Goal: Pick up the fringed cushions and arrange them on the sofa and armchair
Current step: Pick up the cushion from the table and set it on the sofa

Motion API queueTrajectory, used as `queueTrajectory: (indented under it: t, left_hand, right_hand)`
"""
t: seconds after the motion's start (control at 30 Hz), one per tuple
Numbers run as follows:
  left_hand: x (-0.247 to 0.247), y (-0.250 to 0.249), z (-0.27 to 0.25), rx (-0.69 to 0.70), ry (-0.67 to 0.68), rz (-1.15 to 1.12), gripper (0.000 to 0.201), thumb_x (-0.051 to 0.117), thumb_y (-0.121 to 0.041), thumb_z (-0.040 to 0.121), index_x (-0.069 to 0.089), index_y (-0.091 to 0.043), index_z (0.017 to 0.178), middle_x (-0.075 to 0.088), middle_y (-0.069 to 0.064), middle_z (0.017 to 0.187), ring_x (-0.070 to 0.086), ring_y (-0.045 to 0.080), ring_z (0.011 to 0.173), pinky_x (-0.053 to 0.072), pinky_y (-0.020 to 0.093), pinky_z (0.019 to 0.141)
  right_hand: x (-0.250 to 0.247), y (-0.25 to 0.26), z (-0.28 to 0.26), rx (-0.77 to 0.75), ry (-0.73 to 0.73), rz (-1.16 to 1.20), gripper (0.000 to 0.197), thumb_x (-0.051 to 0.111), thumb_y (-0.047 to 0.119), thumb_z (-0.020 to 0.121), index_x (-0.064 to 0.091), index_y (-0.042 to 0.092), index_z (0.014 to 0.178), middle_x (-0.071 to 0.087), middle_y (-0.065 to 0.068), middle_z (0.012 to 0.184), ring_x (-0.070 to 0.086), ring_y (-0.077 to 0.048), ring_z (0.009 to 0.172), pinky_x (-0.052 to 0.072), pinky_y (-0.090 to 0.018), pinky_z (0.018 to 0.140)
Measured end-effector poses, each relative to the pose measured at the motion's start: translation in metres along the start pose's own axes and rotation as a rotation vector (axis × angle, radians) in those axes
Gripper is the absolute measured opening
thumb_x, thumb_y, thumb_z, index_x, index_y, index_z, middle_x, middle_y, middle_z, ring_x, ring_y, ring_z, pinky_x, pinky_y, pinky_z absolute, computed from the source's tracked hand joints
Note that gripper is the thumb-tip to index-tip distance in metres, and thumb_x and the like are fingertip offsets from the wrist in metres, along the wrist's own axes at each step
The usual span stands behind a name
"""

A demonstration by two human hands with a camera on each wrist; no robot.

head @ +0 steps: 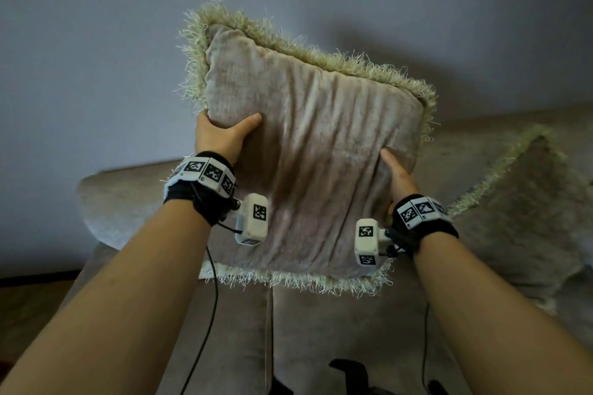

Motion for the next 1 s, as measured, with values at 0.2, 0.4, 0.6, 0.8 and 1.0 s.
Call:
queueTrajectory:
  t: [0.2, 0.4, 0.6, 0.8, 1.0]
  left_hand:
    - [0.047, 0.015, 0.029, 0.002, 0.129, 0.033, 0.104, 0.086, -0.063, 0.047, 0.048, -0.023, 0.135, 0.062, 0.0, 0.13, 0.062, 0.025, 0.118, 0.051, 0.045, 0.104]
    - [0.104, 0.041, 0.037, 0.012, 0.244, 0.104, 0.109, 0.085, -0.064, 0.054, 0.042, -0.02, 0.145, 0.058, 0.001, 0.138, 0.059, 0.023, 0.124, 0.049, 0.042, 0.107]
    - [0.157, 0.078, 0.03, -0.019, 0.29, 0.121, 0.114, 0.087, -0.06, 0.057, 0.035, -0.019, 0.149, 0.054, 0.001, 0.143, 0.054, 0.022, 0.129, 0.045, 0.039, 0.111]
    - [0.198, 0.121, 0.027, -0.027, 0.363, 0.214, 0.085, 0.085, -0.059, 0.062, 0.056, -0.019, 0.131, 0.063, -0.007, 0.118, 0.063, 0.017, 0.111, 0.053, 0.036, 0.101]
    - [0.221, 0.169, 0.026, -0.089, 0.374, 0.278, 0.087, 0.085, -0.063, 0.056, 0.057, -0.018, 0.126, 0.067, -0.003, 0.118, 0.066, 0.019, 0.106, 0.056, 0.04, 0.096]
  right_hand:
    - [-0.019, -0.026, 0.005, 0.064, -0.112, -0.017, 0.146, 0.076, 0.089, 0.022, 0.041, 0.026, 0.149, 0.051, -0.001, 0.147, 0.049, -0.03, 0.133, 0.034, -0.053, 0.115]
    - [-0.05, -0.078, 0.028, 0.223, -0.171, -0.012, 0.153, 0.069, 0.096, 0.016, 0.037, 0.032, 0.151, 0.045, -0.005, 0.153, 0.048, -0.035, 0.135, 0.035, -0.058, 0.112]
    - [-0.078, -0.14, 0.056, 0.368, -0.221, 0.023, 0.164, 0.066, 0.097, 0.01, 0.027, 0.031, 0.155, 0.039, -0.005, 0.157, 0.045, -0.037, 0.136, 0.033, -0.064, 0.11]
    - [-0.08, -0.183, 0.071, 0.415, -0.217, 0.114, 0.161, 0.069, 0.095, 0.015, 0.03, 0.026, 0.154, 0.041, -0.007, 0.155, 0.047, -0.036, 0.135, 0.037, -0.061, 0.111]
    - [-0.082, -0.226, 0.094, 0.489, -0.187, 0.156, 0.134, 0.066, 0.093, 0.045, 0.027, 0.026, 0.155, 0.034, -0.011, 0.159, 0.041, -0.036, 0.141, 0.033, -0.06, 0.115]
Point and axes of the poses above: each hand's wrist, its own z-axis towards the middle knuckle, its own x-axis out of the palm, y = z × x, the point moved 9 cm from there along z, towards the middle knuckle
